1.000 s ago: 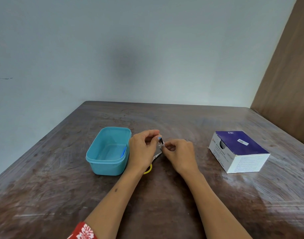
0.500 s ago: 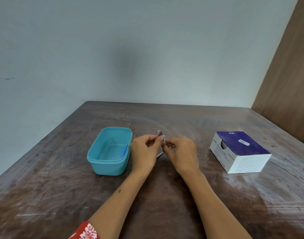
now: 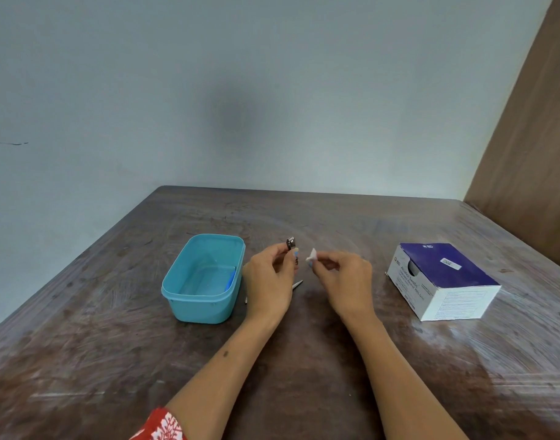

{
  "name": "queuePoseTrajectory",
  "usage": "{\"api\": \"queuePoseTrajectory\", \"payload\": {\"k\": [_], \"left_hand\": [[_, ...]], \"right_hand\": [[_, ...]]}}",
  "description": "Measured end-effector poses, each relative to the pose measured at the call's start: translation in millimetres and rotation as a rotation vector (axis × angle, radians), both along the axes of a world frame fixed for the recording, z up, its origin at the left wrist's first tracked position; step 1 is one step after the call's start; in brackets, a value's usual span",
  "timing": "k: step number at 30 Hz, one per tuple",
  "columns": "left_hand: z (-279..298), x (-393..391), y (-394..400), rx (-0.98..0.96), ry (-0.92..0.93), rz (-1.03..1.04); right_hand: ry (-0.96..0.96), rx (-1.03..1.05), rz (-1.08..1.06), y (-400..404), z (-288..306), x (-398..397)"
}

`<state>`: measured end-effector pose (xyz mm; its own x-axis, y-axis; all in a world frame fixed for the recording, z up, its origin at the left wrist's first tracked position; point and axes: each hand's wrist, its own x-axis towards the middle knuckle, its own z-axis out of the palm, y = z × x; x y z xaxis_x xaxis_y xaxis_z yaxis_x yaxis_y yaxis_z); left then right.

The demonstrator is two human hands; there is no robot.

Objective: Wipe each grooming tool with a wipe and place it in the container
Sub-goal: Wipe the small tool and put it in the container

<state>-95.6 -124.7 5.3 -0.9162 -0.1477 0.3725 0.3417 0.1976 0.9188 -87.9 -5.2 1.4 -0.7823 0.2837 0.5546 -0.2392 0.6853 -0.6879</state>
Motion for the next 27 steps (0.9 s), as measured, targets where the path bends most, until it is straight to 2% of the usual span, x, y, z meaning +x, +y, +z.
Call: {"api": "queuePoseTrajectory", "payload": {"k": [3, 6, 10, 17, 22, 27], "left_hand": [[2.2, 3.8, 1.5, -0.087, 0.032, -0.037], [4.2, 6.2, 0.9, -0.149, 0.047, -0.062], [6.4, 7.2, 0.1, -0.184, 0.052, -0.069], [4.9, 5.8, -1.2, -0.171, 0.034, -0.084], [5.0, 5.2, -1.8, -0.197, 0.034, -0.095], [5.4, 6.3, -2.4, -0.211, 0.044, -0.119]], "right_hand": [[0.002, -0.24, 0.098, -4.2, 5.4, 1.2], [0.012, -0.344, 0.166, -7.4, 4.5, -0.1], [0.01, -0.316, 0.198, -9.9, 4.2, 0.3], [0.035, -0.108, 0.149, -10.0, 3.6, 0.2], [0.078, -0.3, 0.14, -10.1, 8.0, 3.4], [0.08, -0.322, 0.172, -12.0, 9.1, 5.2]]}}
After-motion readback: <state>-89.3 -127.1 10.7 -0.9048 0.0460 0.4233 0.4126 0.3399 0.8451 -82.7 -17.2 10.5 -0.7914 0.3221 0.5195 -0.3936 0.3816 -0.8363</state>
